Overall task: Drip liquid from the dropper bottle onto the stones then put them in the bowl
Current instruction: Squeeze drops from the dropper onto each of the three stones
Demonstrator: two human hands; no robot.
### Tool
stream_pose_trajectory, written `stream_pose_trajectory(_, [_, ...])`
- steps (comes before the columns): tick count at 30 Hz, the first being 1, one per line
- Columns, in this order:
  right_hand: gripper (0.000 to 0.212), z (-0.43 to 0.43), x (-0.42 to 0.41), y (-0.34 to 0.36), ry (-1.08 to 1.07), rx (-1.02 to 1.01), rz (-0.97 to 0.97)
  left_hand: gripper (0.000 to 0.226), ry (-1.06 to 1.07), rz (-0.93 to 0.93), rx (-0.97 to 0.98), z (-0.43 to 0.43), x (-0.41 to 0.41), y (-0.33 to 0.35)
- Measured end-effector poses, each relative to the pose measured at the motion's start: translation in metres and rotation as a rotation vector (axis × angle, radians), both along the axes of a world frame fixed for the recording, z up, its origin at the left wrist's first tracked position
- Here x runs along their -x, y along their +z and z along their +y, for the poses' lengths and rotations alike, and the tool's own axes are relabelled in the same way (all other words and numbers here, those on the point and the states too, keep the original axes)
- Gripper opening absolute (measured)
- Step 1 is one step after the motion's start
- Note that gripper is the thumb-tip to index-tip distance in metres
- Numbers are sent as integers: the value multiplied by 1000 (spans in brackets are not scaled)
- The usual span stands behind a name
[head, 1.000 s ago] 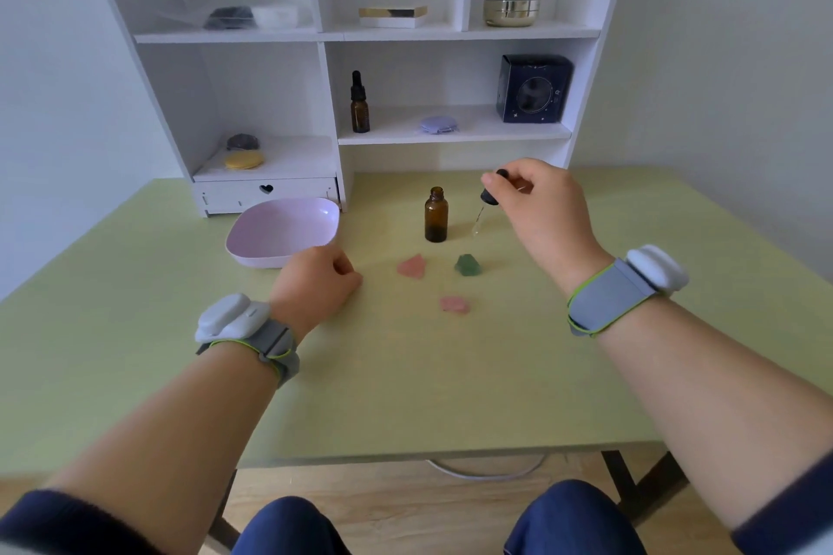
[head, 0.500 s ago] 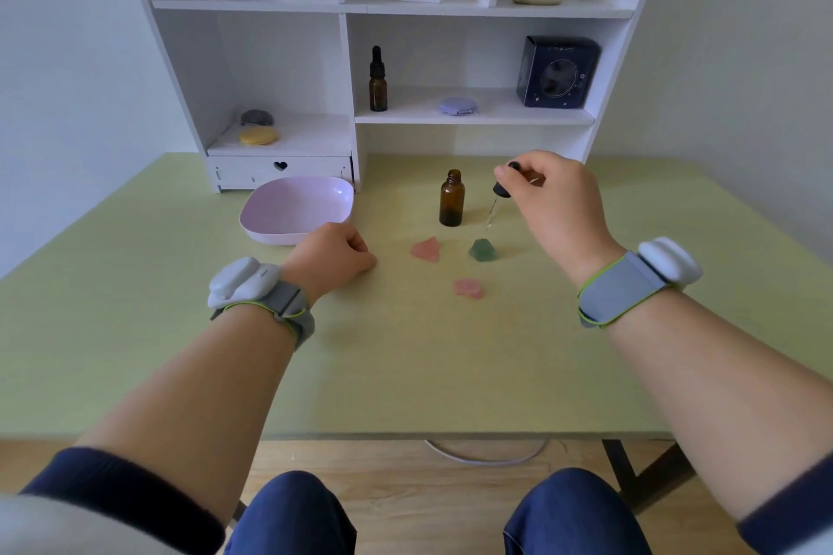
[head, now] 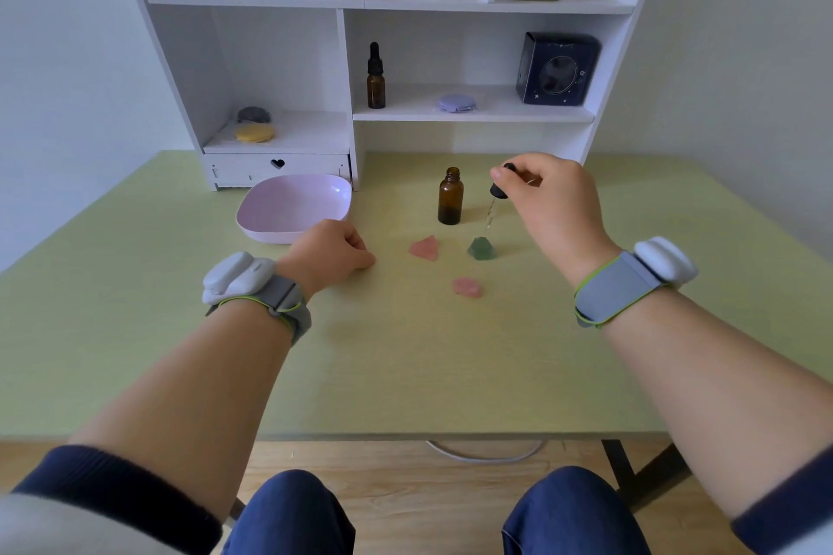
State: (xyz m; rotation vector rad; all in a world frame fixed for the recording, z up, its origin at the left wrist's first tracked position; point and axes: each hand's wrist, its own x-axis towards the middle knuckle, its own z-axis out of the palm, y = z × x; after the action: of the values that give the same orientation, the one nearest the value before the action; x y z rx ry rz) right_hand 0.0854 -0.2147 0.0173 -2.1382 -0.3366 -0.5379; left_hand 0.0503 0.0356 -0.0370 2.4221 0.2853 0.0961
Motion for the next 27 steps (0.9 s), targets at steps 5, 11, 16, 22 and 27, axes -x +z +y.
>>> stream_pose_trajectory(5, [20, 0, 0, 0, 2, -2, -7, 10, -1, 0, -1, 0, 0, 0])
stream_pose_trajectory(11, [21, 0, -3, -2, 3, 2, -16, 9, -3, 4, -10, -1, 1, 1])
stream_pose_trajectory(16, [22, -1, -4, -3, 5, 1, -16, 10, -5, 4, -5, 0, 1, 1])
stream_pose_trajectory(22, [22, -2, -4, -3, -4, -5, -8, 11, 1, 4, -2, 0, 0, 0])
stream_pose_trajectory(27, [21, 0, -4, -4, 13, -12, -1, 11, 2, 0, 5, 0, 0, 0])
